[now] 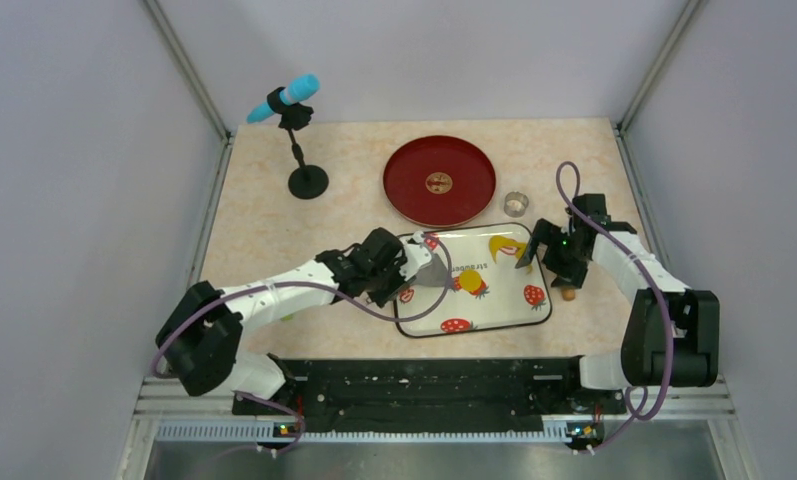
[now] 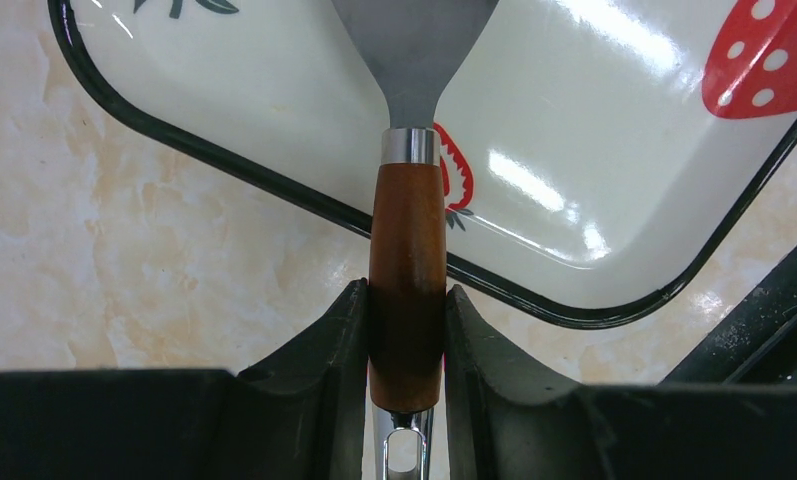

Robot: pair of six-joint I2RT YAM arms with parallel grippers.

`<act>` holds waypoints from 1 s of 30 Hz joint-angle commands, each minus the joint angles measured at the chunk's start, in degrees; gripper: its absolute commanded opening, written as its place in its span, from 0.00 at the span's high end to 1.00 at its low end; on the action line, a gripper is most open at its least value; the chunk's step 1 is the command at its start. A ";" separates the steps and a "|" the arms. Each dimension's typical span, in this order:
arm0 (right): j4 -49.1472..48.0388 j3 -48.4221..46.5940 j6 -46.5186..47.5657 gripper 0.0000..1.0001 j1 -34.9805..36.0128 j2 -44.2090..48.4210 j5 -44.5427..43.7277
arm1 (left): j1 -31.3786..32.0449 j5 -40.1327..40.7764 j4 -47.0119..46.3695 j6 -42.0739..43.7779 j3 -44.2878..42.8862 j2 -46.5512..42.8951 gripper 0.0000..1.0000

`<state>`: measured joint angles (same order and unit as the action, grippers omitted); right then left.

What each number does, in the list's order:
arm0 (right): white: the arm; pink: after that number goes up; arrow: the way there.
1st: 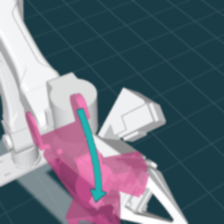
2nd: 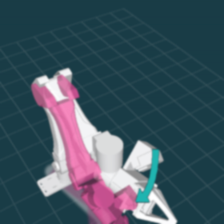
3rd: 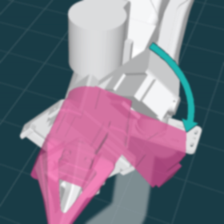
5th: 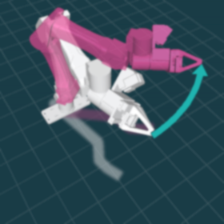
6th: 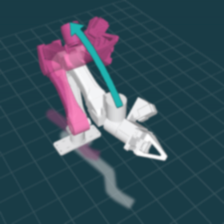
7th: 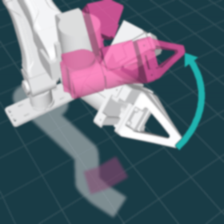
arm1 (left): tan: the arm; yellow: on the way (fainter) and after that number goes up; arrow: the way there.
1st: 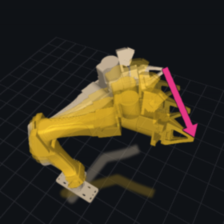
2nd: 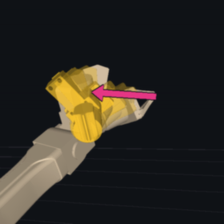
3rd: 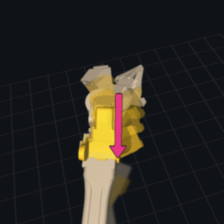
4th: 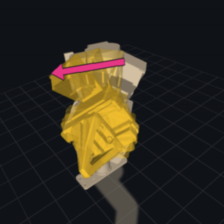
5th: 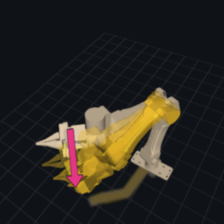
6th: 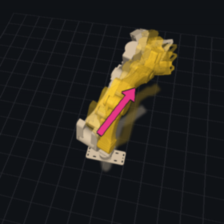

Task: Roll out the dumpling wrappers from the dough

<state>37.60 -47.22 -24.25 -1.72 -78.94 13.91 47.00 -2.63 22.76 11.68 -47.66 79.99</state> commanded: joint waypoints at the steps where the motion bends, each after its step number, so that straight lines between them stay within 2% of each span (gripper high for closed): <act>1: -1.58 0.47 -0.20 0.01 -0.59 -0.31 0.92 | 0.29 1.04 0.50 -1.22 -4.07 1.72 1.00; 9: -1.72 0.37 0.00 0.01 -0.57 -0.59 1.19 | 0.86 6.85 0.54 -2.16 -5.16 3.65 1.00; 30: -1.88 0.22 0.21 0.01 -0.59 -0.60 2.41 | 5.36 10.13 2.16 0.09 -8.94 9.08 1.00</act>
<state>37.26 -47.22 -24.21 -1.72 -79.42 15.57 51.53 6.81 24.71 10.74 -54.52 88.42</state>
